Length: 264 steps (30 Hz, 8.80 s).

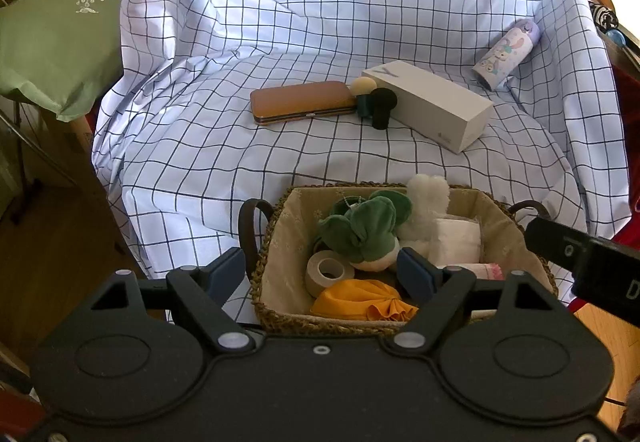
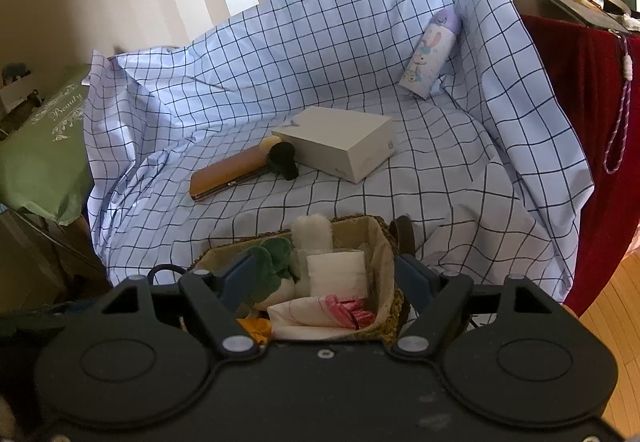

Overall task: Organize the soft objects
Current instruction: 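Withdraw both open tools from the basket toward the items on the sheet, then grasp the black round-headed cylinder with the left gripper, then lift the black cylinder with the left tool while the right moves toward the green-handled sponge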

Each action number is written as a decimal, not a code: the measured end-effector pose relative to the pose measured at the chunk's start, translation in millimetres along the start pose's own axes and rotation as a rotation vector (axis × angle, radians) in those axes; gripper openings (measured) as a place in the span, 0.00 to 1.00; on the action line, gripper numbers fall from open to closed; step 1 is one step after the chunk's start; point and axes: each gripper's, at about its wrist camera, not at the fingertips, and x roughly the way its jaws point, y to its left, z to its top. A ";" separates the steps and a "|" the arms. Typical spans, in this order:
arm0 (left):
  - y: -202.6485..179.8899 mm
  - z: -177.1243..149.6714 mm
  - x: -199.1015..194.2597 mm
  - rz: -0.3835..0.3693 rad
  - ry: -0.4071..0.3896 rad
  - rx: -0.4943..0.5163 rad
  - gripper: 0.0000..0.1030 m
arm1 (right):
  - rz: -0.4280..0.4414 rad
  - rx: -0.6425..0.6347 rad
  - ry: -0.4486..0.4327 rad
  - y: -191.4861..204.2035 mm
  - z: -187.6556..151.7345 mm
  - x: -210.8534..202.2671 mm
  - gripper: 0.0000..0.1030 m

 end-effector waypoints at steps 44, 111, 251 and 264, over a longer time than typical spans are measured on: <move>4.5 -3.8 -1.7 0.009 0.016 -0.008 0.90 | -0.048 0.014 0.089 -9.7 -5.7 12.4 0.82; 68.6 87.3 135.2 0.097 0.182 -0.097 0.90 | 0.095 -0.291 0.007 86.3 122.7 235.9 0.58; 14.4 121.9 171.9 -0.194 0.074 0.356 0.59 | -0.085 -0.357 0.105 38.4 108.8 193.7 0.70; 3.4 129.6 206.6 -0.334 0.118 0.474 0.53 | -0.045 -0.311 0.108 30.9 110.4 183.4 0.71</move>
